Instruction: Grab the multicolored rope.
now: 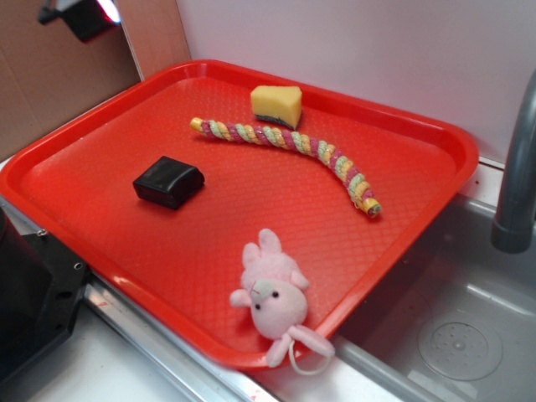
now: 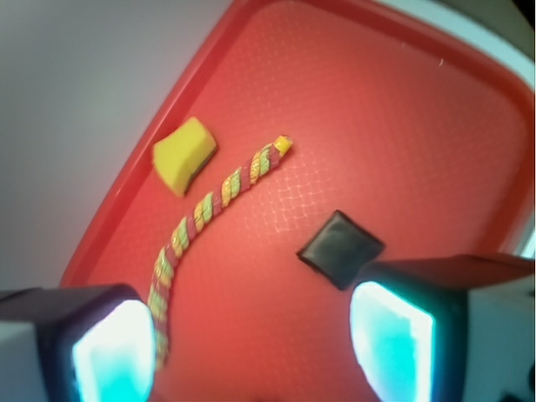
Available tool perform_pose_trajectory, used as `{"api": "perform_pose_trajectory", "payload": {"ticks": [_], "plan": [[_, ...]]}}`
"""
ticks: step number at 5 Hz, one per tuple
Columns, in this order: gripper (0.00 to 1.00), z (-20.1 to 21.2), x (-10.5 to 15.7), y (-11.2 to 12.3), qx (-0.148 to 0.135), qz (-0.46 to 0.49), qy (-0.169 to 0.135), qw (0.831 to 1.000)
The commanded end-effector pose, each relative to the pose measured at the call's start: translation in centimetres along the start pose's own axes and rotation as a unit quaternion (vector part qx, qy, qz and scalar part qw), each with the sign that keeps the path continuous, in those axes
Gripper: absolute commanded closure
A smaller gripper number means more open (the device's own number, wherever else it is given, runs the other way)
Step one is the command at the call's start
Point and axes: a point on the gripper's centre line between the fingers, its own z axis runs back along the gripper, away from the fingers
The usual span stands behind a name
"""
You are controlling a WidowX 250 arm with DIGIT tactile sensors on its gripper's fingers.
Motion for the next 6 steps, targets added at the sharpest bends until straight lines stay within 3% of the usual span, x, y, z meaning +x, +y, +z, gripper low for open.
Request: {"api": "perform_pose_trajectory", "payload": {"ticks": [1, 3, 4, 6], "plan": [[0.00, -3.4, 2.8, -1.8, -0.001, 0.121, -0.009, 0.993], [0.00, -9.7, 4.2, -2.8, 0.054, 0.171, -0.017, 0.984], [0.00, -12.4, 4.1, -2.1, 0.083, 0.171, -0.012, 0.982], [0.00, -15.2, 5.1, -1.5, 0.114, 0.175, 0.007, 0.978]]}}
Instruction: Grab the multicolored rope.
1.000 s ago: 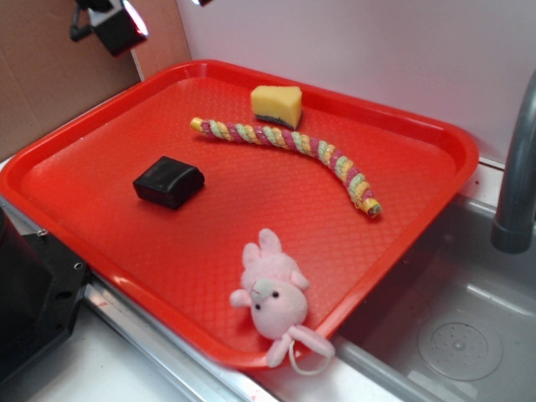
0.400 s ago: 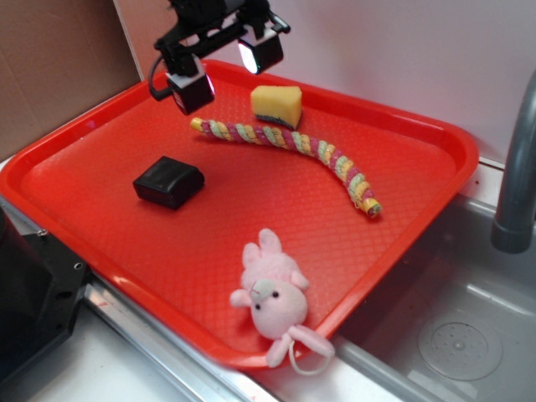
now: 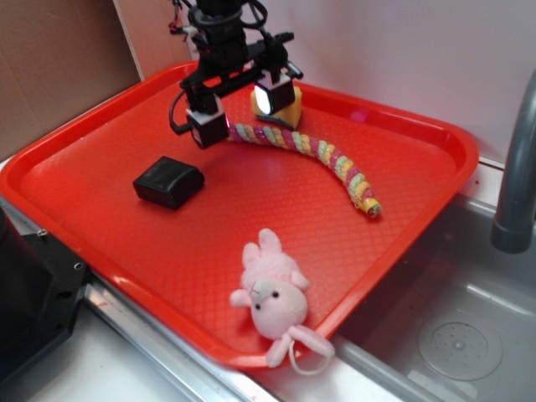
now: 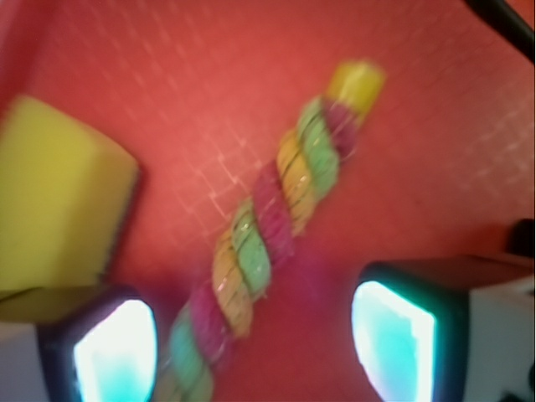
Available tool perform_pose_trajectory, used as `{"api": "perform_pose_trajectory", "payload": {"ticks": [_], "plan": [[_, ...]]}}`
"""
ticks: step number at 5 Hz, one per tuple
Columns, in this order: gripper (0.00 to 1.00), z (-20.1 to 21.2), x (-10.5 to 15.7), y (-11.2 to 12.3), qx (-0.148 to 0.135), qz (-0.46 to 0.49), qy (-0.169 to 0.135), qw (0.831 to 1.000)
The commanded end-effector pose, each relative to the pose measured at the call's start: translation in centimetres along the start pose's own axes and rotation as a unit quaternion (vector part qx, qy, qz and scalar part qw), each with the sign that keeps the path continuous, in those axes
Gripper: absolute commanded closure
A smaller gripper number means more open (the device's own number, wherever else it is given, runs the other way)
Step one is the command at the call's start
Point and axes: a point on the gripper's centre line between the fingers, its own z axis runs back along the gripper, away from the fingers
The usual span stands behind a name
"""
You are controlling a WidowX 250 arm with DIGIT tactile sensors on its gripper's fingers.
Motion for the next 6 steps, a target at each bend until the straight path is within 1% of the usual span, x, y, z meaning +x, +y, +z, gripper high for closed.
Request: {"api": "perform_pose_trajectory", "payload": {"ticks": [1, 2, 4, 6], "plan": [[0.00, -0.07, 1.72, -1.45, 0.007, 0.014, 0.006, 1.000], [1.00, -0.17, 1.41, -1.50, 0.009, 0.009, 0.001, 1.000], [1.00, -0.12, 1.19, -1.30, 0.008, 0.009, -0.004, 1.000], [1.00, 0.00, 0.95, -1.39, 0.000, 0.000, 0.002, 1.000]]}}
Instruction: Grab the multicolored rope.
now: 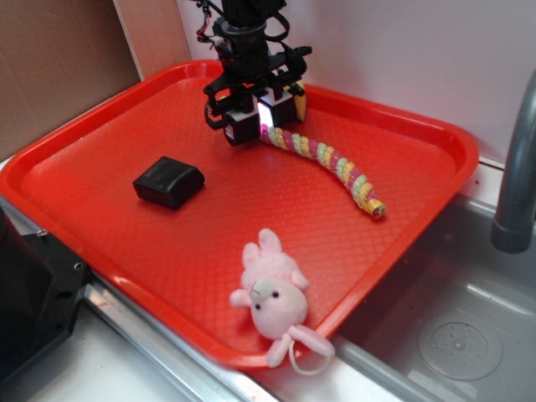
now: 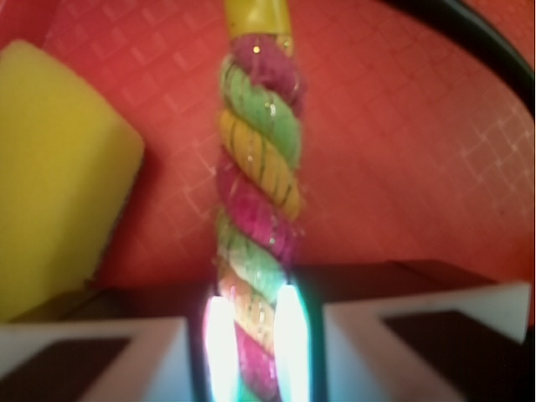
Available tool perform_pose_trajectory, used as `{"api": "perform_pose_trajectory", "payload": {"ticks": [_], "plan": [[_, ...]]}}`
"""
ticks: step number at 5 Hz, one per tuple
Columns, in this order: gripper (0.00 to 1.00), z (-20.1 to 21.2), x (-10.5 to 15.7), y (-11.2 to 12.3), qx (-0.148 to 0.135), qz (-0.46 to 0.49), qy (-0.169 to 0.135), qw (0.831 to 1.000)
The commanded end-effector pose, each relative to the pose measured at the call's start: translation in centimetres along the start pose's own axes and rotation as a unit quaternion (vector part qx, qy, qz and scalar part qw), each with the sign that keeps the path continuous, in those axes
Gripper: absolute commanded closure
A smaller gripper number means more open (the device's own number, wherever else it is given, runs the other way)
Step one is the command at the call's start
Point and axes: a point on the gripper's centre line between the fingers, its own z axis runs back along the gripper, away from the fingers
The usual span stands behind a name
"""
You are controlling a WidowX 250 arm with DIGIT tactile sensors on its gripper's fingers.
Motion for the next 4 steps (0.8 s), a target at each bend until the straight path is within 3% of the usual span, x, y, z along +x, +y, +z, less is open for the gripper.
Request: {"api": "perform_pose_trajectory", "payload": {"ticks": [1, 3, 4], "plan": [[1.00, 3.3, 0.0, 1.0, -0.039, -0.071, -0.010, 0.997], [1.00, 12.9, -0.7, 3.9, -0.071, -0.258, 0.009, 0.963], [1.00, 16.2, -0.2, 5.5, -0.065, -0.376, 0.022, 0.924]]}}
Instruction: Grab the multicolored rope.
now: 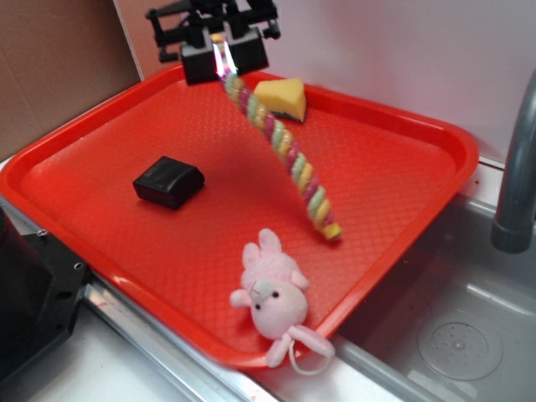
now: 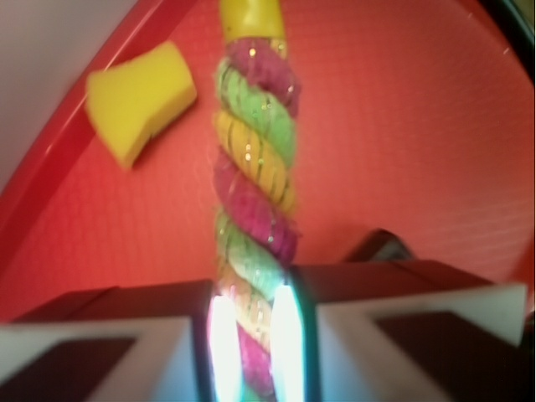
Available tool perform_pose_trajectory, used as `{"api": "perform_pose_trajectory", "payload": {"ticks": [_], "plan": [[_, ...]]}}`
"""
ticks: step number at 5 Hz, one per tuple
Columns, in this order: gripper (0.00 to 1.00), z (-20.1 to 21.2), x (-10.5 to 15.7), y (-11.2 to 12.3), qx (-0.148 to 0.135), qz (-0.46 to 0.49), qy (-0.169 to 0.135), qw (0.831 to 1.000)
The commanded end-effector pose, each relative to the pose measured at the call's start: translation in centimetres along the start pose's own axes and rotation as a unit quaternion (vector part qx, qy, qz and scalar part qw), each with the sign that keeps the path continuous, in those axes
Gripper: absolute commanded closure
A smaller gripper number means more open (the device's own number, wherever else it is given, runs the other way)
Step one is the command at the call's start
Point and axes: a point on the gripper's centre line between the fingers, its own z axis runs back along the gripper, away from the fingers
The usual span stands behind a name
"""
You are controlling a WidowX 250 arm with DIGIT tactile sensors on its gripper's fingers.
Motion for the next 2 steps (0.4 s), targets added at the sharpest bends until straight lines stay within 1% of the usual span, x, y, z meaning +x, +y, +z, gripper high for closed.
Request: {"api": "perform_pose_trajectory", "payload": {"ticks": [1, 2], "plan": [[1.00, 7.6, 0.3, 3.4, -0.022, -0.195, 0.002, 0.980], [1.00, 9.0, -0.3, 4.5, -0.023, -0.233, -0.006, 0.972]]}}
